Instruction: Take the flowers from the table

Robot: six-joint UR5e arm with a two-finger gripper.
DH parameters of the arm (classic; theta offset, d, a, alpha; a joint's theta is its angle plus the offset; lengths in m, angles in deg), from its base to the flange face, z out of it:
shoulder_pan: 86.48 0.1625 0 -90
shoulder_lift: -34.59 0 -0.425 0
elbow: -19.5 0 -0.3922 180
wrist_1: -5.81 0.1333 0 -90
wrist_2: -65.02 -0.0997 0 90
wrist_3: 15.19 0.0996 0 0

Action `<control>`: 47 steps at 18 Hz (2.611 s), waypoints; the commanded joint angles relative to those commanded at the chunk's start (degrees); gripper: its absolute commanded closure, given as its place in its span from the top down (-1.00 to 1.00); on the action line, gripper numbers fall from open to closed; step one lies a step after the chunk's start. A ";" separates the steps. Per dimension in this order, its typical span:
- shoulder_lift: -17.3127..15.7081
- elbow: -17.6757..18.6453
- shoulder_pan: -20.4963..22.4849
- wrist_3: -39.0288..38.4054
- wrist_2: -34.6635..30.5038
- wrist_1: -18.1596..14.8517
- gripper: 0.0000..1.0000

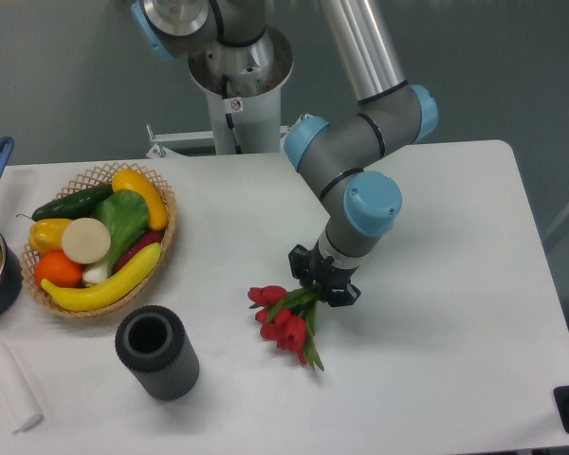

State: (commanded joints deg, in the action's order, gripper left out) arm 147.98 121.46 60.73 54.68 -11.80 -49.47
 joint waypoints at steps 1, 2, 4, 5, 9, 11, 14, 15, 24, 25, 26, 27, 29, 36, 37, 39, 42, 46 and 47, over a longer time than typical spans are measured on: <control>-0.97 -0.09 0.35 0.09 0.09 0.00 -0.51; -1.94 -0.18 0.44 0.09 0.09 -0.09 -0.50; -6.49 -0.53 1.58 -0.17 0.53 -0.17 -0.48; -8.43 -0.79 2.37 -0.17 1.57 -0.17 -0.48; -13.54 -0.97 6.23 -1.83 12.80 -0.17 -0.48; -14.60 -1.40 7.73 -4.03 19.04 0.70 -0.48; -15.74 -1.93 8.96 -6.67 24.77 2.72 -0.48; -15.92 -2.02 9.40 -7.37 26.53 3.42 -0.48; -16.01 -1.85 11.34 -8.52 44.11 4.75 -0.49; -16.19 -1.59 11.86 -8.44 45.08 4.75 -0.48; -16.19 -1.41 12.48 -8.35 46.05 4.75 -0.49; -16.10 -1.41 12.66 -8.35 47.10 4.75 -0.49; -16.01 -1.41 12.66 -8.35 48.86 4.75 -0.49; -15.75 -1.58 12.57 -8.09 50.01 4.75 -0.49; -15.75 -1.67 12.57 -8.17 50.27 4.75 -0.49; -15.57 -1.76 12.48 -8.09 50.45 4.75 -0.49; -15.57 -1.67 12.48 -8.00 50.36 4.83 -0.49; -15.48 -1.76 12.31 -7.91 50.36 4.84 -0.49; -15.40 -1.67 12.31 -7.91 50.36 4.84 -0.49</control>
State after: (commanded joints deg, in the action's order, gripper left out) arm 132.58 119.78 73.04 46.77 38.57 -44.64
